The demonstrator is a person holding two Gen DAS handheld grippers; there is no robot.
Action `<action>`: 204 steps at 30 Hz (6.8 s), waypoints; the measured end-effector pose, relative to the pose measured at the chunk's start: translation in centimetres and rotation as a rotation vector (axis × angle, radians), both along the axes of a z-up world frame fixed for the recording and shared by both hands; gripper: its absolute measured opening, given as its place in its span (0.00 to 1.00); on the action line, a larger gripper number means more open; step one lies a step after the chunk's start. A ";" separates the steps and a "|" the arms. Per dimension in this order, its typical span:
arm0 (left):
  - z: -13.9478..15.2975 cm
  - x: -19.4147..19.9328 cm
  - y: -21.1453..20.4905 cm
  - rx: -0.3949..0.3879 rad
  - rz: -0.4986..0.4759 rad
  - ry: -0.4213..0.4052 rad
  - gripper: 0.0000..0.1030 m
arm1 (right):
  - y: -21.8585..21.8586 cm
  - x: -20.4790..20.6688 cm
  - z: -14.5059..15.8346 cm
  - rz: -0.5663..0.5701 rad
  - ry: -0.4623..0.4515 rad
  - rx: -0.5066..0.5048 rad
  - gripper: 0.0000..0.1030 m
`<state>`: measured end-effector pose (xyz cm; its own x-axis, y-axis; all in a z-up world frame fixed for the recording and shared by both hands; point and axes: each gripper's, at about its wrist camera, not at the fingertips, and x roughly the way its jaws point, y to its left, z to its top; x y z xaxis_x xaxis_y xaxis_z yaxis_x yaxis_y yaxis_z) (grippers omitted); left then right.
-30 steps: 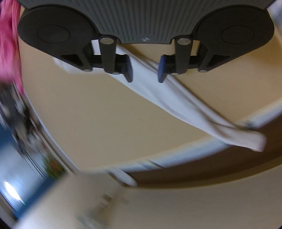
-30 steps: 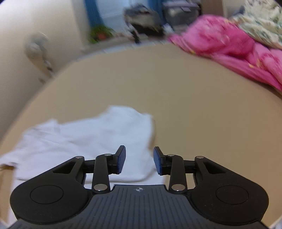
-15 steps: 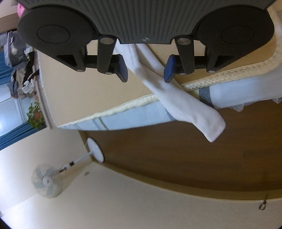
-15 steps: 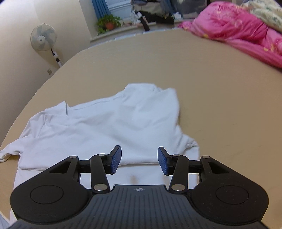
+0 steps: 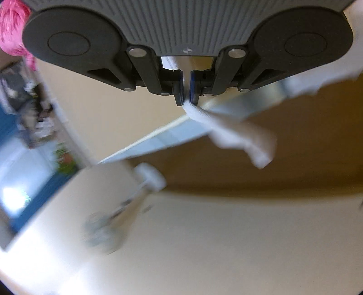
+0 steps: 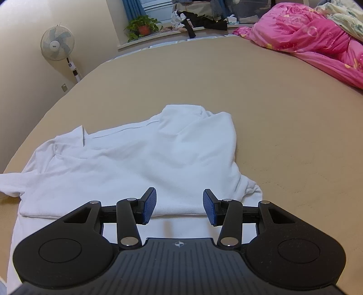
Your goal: Fold small clothes
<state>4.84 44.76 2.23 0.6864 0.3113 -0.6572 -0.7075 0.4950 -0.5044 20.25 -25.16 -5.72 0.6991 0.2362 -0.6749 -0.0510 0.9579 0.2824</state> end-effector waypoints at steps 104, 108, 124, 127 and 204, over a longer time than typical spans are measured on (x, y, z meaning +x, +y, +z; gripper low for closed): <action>-2.8 24.1 -25.5 0.311 -0.835 0.032 0.11 | -5.9 13.3 -3.3 -0.333 -0.093 0.081 0.21; -6.4 23.0 -27.2 0.258 -1.025 0.281 0.31 | -3.7 11.5 -2.1 -0.095 -0.101 0.184 0.40; -2.6 7.9 -33.3 0.541 -0.840 0.227 0.37 | -6.6 -8.1 0.7 -0.335 0.088 0.110 0.40; -2.4 3.3 -33.5 0.528 -0.838 0.232 0.37 | -7.9 -12.5 1.7 -0.345 0.047 0.164 0.40; -8.9 -9.4 -31.5 0.110 -0.828 0.567 0.20 | -4.5 -20.6 -6.2 0.022 0.343 -0.021 0.21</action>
<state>-4.61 13.30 -6.72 0.3090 -0.0431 -0.9501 -0.2412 0.9628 -0.1221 -0.37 -29.67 -11.95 0.4251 0.2321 -0.8749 0.0226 0.9636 0.2666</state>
